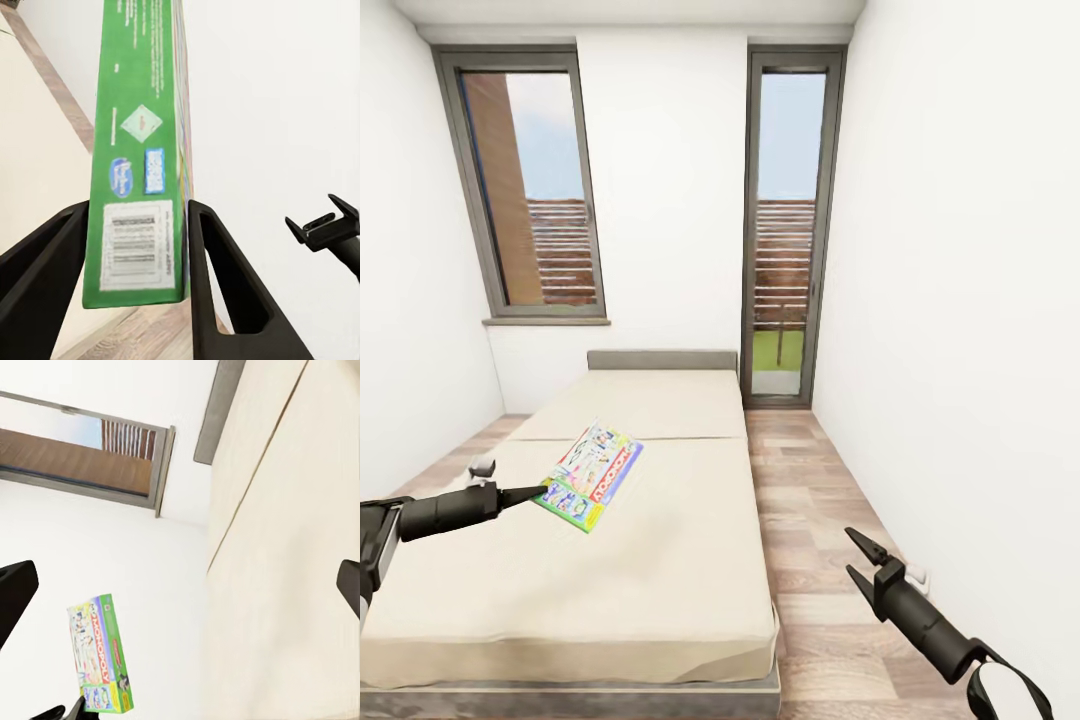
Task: Put all the toys in the child's room - the three board games (two on the bed and one on the table), the two jigsaw puzzles on the table, and the tennis ball on the table - inside the toy box on the table in the child's room.
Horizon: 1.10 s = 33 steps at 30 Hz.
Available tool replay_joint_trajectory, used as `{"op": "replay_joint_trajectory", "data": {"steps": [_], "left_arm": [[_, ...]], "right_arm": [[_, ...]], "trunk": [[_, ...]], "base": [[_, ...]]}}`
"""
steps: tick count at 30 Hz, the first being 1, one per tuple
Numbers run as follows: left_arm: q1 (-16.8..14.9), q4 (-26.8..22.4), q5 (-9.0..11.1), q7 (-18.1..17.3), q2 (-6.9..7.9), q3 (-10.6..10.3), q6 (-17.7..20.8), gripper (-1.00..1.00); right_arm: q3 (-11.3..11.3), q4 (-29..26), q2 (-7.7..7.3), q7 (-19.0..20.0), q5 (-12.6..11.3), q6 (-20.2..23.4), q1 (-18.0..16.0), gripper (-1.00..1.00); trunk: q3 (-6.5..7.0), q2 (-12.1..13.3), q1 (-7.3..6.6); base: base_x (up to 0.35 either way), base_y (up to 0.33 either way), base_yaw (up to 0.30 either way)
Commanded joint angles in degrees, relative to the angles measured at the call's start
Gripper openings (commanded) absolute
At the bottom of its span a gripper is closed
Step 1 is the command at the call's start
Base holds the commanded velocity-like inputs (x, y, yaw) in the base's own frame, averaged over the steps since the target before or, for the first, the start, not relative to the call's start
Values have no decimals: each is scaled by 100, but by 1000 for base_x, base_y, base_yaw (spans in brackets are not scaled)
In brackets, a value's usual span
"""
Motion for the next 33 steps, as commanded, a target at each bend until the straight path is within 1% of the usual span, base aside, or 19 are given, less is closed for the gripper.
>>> {"op": "replay_joint_trajectory", "data": {"steps": [1, 16, 33], "left_arm": [[-6, -4, -58, -47, -2, 21, 71, -100], [-5, -4, -58, -47, -7, 21, 124, -100], [-5, -4, -65, -47, -19, 13, 125, -100]], "right_arm": [[-9, 2, 3, 14, -1, 0, 0, 100], [-10, -11, 7, 14, -1, -15, -2, 100], [-10, -6, 5, 14, -1, -15, 2, 100]], "trunk": [[12, 38, -23], [284, 640, -353], [687, 1322, -726]], "base": [[0, 0, 0], [0, 0, 8], [0, 0, 194]]}}
